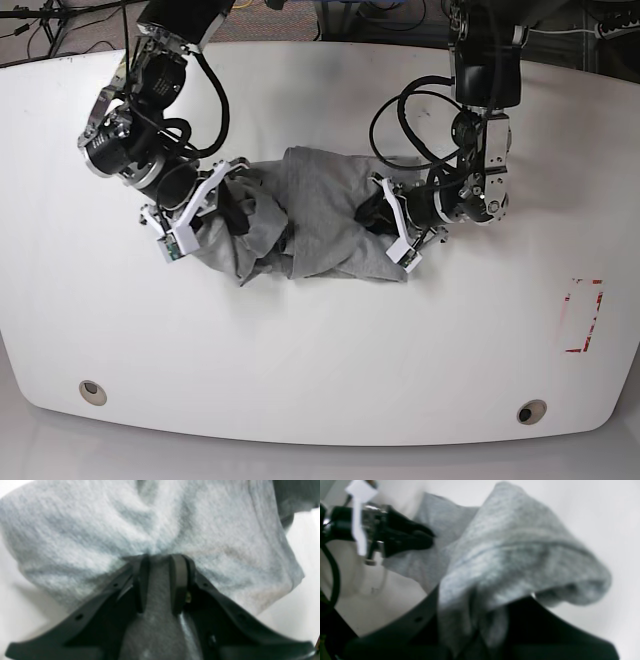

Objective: Fold the T-shirt properly
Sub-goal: 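Push both grippers toward each other, folding the strip in half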

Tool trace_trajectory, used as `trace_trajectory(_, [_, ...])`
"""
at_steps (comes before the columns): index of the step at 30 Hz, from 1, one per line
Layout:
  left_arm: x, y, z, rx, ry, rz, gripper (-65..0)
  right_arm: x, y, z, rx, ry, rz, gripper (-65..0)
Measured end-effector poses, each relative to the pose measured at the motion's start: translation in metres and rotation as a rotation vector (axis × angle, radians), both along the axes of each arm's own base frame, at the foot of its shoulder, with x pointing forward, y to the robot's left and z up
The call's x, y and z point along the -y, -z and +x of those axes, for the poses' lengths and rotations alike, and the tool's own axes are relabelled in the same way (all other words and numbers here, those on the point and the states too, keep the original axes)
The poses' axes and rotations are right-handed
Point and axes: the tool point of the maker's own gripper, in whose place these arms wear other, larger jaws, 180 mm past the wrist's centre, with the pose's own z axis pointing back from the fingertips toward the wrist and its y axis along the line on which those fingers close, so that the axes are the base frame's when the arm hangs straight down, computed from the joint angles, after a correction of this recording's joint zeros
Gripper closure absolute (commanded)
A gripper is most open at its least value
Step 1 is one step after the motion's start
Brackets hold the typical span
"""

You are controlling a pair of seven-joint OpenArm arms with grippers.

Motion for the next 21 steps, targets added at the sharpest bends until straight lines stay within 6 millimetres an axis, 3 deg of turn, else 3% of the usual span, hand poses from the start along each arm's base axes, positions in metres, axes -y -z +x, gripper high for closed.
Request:
trace_trajectory(8, [0.016,0.0,-0.003,-0.008,0.008,-0.024,-16.7,-0.055,-0.018,0.013,0.084,-0.108,0.047,0.0])
trace_trajectory(13, [0.023,-0.001,-0.004,-0.012,0.011,-0.038,-16.8,-0.07,-0.008,0.019,0.061,-0.134,-0.008,0.0])
trace_trajectory(21, [0.027,-0.001,-0.005,-0.015,0.014,-0.044,-16.8,-0.101,-0.009,0.017,0.095,-0.213,-0.018,0.0])
